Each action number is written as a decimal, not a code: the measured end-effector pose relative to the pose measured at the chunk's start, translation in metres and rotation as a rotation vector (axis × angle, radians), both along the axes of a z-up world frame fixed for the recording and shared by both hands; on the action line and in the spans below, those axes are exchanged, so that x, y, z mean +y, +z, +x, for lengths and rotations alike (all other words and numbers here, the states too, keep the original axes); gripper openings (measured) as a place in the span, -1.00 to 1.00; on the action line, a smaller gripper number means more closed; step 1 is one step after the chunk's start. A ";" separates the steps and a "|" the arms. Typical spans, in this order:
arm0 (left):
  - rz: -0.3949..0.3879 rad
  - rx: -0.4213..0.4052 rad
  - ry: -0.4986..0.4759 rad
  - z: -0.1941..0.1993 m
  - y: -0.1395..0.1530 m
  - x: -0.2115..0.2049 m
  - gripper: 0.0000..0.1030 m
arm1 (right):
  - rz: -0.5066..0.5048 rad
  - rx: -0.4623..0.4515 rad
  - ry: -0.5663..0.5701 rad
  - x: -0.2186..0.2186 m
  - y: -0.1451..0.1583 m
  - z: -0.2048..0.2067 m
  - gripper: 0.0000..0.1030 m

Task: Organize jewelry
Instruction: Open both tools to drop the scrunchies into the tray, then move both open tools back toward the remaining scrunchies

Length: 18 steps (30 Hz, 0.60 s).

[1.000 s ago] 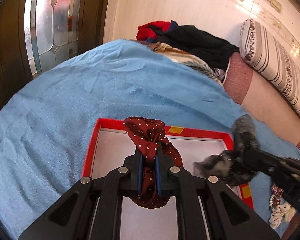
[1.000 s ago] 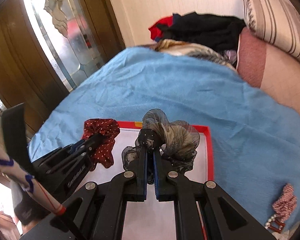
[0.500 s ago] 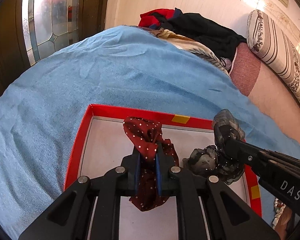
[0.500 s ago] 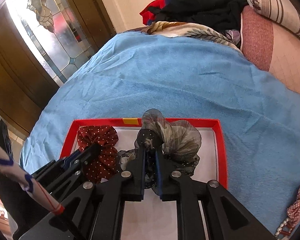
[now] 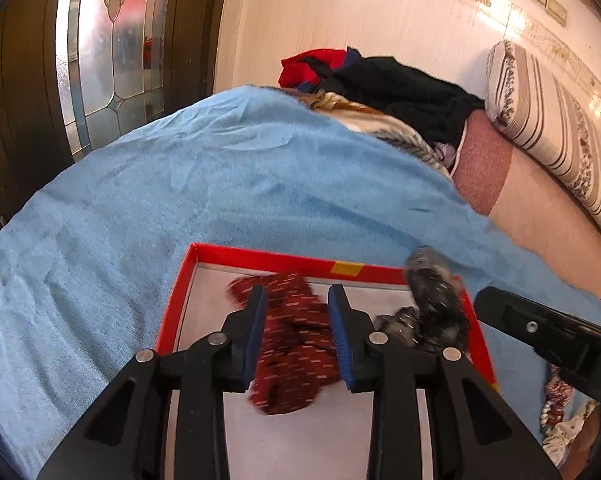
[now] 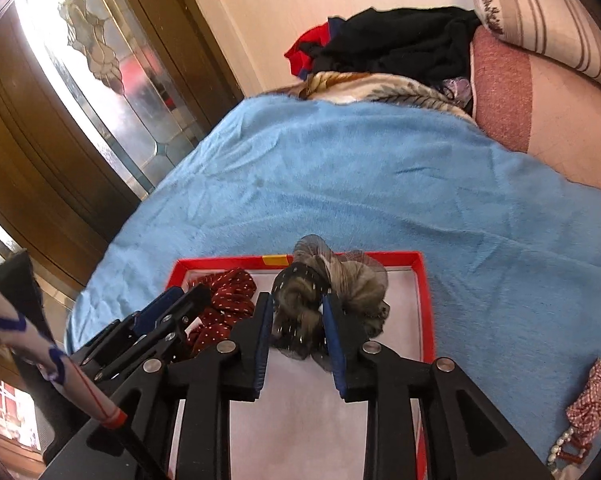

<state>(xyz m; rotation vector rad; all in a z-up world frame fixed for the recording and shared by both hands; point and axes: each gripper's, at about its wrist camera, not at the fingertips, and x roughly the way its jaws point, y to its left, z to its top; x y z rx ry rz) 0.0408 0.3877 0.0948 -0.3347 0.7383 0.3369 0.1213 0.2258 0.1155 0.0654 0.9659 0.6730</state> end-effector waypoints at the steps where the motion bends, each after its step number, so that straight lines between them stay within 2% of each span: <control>1: 0.003 -0.005 -0.004 -0.001 0.002 -0.002 -0.42 | 0.007 -0.003 0.003 -0.004 0.004 -0.002 -0.46; 8: 0.054 -0.053 -0.043 -0.006 0.019 -0.029 -0.41 | 0.044 -0.039 -0.024 -0.052 0.016 -0.031 -0.46; 18: 0.119 -0.097 -0.166 -0.012 0.031 -0.102 -0.38 | 0.028 -0.063 -0.149 -0.169 0.008 -0.087 -0.46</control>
